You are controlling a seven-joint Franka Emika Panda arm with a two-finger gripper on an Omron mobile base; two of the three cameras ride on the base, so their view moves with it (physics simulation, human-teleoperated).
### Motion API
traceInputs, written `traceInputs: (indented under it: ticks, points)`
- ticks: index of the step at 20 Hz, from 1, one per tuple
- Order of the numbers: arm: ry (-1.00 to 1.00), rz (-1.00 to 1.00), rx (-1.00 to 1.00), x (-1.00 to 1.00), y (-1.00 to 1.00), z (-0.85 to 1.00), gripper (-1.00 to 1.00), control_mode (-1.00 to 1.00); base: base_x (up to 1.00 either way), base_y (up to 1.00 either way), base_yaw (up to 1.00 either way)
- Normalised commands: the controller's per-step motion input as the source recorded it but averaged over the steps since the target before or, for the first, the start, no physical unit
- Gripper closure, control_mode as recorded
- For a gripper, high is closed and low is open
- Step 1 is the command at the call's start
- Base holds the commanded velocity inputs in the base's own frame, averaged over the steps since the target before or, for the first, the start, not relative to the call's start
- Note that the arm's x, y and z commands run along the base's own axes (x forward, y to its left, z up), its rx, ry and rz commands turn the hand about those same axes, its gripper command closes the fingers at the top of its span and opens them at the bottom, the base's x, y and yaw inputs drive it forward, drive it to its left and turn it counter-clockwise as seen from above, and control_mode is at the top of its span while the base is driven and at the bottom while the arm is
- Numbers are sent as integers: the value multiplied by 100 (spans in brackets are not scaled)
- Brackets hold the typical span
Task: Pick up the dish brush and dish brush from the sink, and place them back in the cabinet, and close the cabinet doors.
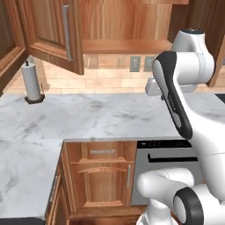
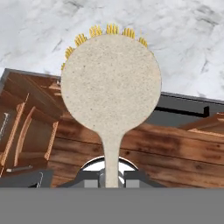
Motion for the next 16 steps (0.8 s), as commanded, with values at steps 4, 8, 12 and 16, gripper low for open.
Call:
traceInputs:
  ticks: [4, 8, 12, 16]
  points:
    - [0, 0, 0, 0, 0, 0, 100, 100, 42, 9, -29]
    - [0, 0, 0, 0, 0, 0, 100, 100, 47, 22, -30]
    - [0, 0, 0, 0, 0, 0, 100, 100, 47, 28, -27]
    - [0, 0, 0, 0, 0, 0, 100, 100, 34, 25, -18]
